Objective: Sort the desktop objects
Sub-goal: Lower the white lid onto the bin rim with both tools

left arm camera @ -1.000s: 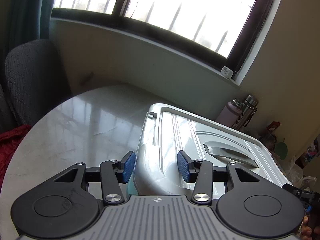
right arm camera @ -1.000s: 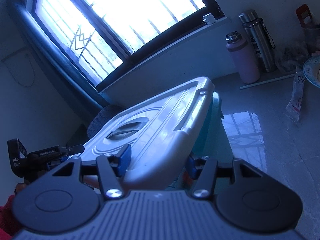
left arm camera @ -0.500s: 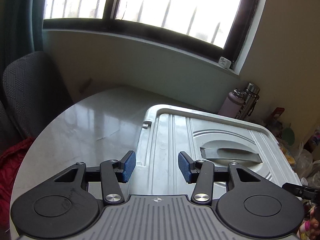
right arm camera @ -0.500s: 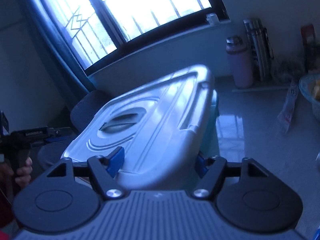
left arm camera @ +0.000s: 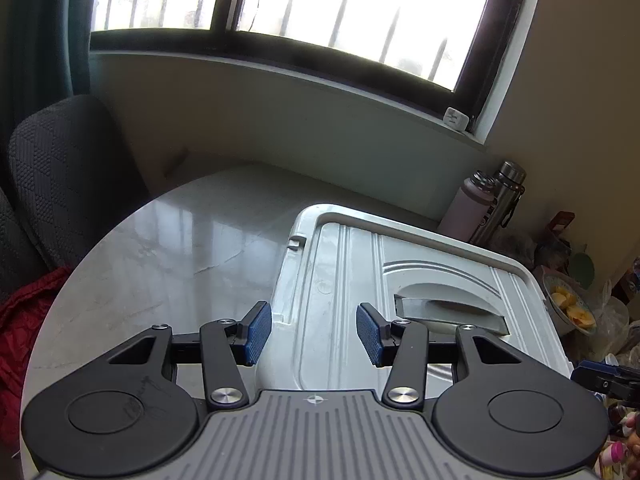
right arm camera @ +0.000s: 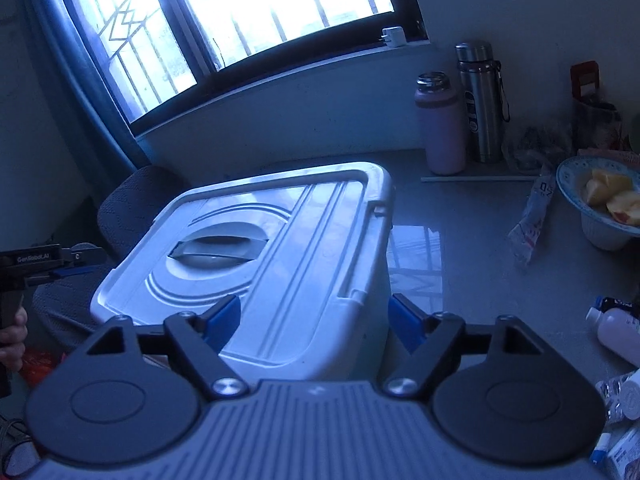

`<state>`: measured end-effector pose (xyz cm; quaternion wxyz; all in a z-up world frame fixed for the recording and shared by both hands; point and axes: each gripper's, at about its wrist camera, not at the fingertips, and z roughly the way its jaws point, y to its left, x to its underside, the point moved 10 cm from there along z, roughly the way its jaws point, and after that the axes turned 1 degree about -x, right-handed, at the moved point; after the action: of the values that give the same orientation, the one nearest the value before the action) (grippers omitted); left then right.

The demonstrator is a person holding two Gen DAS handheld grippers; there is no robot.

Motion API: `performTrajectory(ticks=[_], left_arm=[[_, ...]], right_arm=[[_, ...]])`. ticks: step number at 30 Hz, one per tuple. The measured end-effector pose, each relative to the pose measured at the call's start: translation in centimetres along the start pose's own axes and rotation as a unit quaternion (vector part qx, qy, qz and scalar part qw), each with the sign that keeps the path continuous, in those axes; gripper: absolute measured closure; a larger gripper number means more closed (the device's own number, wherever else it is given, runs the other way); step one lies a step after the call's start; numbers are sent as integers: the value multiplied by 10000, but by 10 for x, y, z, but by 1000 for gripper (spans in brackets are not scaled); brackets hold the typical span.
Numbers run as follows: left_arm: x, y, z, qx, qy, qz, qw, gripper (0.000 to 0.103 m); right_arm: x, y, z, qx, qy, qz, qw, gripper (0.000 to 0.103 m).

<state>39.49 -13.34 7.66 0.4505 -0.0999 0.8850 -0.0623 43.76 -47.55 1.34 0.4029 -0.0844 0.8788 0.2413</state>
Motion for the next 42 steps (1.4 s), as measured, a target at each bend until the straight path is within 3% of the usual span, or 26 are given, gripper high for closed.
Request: performTrajectory(ticks=[6,7,9,13,17,20,21,22,26,28,30,34,42], left_arm=[[-1,-2,0,-52,138,29,9999,52],[-1,-2,0,-86,178,45,9998,48],[-1,0,0,-207,245,93,9994,27],[-10,6,0,-740,243,488,9958,21],[-9,10,15,-1142,674,830,9877,20],[-4,9,31,-1272,1103,949,9811,20],[-3,10,35,-1327,1204,966,9791,20],[-2,11,38,-1357,1261,970,9779,20],[-4,11,44,-1201,1297,1005,9791,19],[-4,13,46,-1228,1290,1098,9779,13],[-4,15,48,-1278,1277,1160,9767,5],[-2,23,52,-1141,1312,941,9803,0],[2,28,60,-912,1230,810,9849,0]], right_arm=[[-2,3,-6,99,7,-74,9999,22],[-3,3,-7,115,5,-86,9999,21],[-4,1,-8,203,12,-64,9998,18],[-6,-8,-7,503,102,29,9987,17],[-7,-18,-6,802,192,121,9965,17],[-7,-19,6,972,422,85,9943,25],[-7,-18,11,1086,496,-29,9928,36],[-8,-17,13,1173,552,-139,9915,41],[-11,-9,21,1142,681,-367,9904,56],[-10,-7,22,1151,694,-333,9904,63],[-9,-4,23,1160,707,-299,9903,61],[-7,0,25,1179,733,-231,9900,61],[0,3,24,1183,756,75,9901,58]])
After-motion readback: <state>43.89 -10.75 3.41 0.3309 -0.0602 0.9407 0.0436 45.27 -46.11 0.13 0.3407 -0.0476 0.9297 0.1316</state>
